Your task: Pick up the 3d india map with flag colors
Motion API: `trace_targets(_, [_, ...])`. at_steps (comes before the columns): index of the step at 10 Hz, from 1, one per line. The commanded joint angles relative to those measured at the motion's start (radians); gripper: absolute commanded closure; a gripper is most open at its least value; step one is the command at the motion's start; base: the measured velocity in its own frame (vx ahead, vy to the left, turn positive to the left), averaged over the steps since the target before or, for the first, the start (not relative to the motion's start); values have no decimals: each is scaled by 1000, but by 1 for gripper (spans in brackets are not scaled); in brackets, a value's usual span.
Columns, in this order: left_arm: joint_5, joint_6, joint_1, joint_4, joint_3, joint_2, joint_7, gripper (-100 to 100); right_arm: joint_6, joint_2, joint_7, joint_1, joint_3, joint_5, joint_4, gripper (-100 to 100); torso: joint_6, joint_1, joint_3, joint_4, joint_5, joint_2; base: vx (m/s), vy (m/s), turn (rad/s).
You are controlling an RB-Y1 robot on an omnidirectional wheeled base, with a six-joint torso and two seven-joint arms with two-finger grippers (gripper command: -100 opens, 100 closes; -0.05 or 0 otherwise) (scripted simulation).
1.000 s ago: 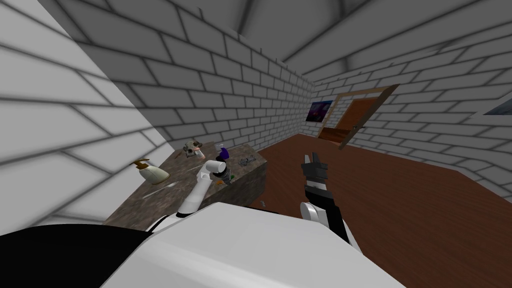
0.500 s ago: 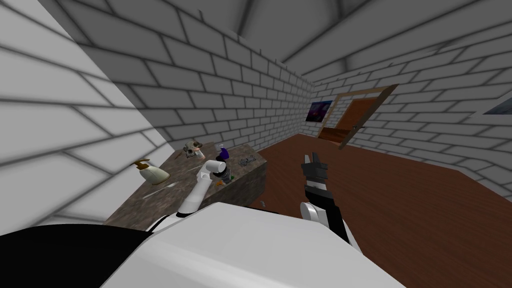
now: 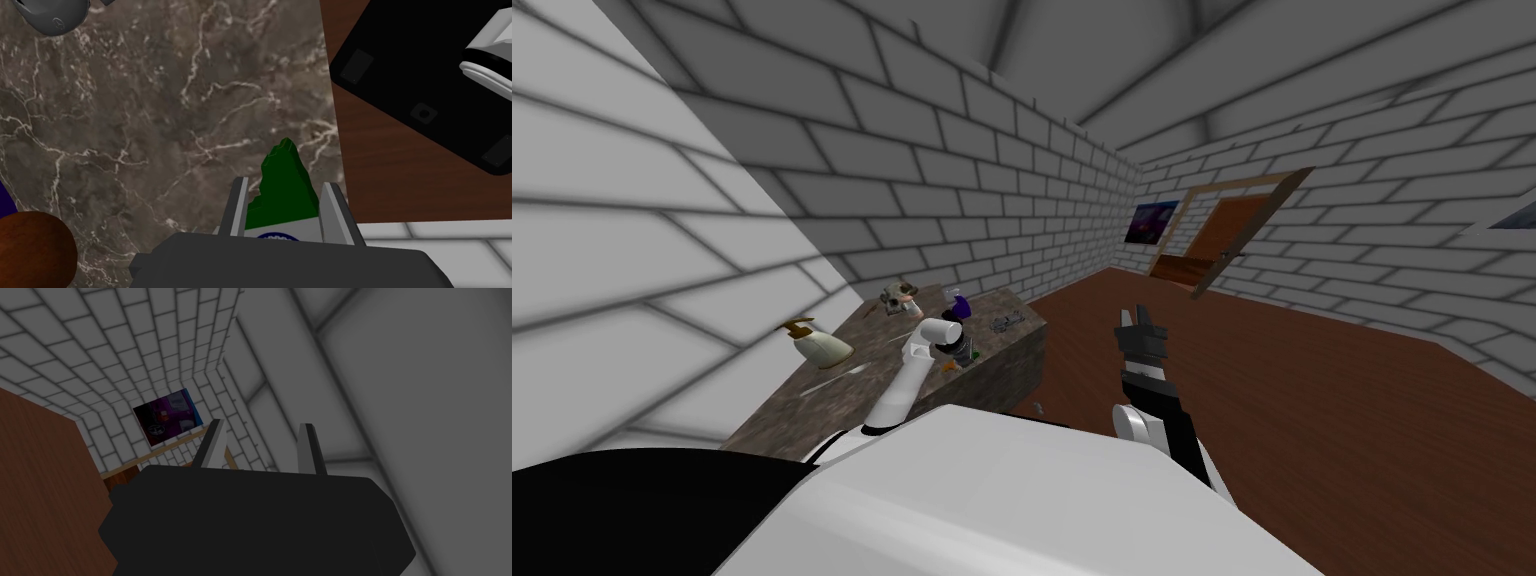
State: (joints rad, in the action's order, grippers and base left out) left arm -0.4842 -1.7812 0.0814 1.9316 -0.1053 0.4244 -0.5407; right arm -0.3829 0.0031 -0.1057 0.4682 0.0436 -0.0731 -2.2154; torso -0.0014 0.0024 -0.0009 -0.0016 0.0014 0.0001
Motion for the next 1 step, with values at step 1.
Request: trace_targets(1, [0,0,0,0,0,0,0,0,0,0,0,0,0,0,0,0,0,0,0,0,0,0,0,0,0])
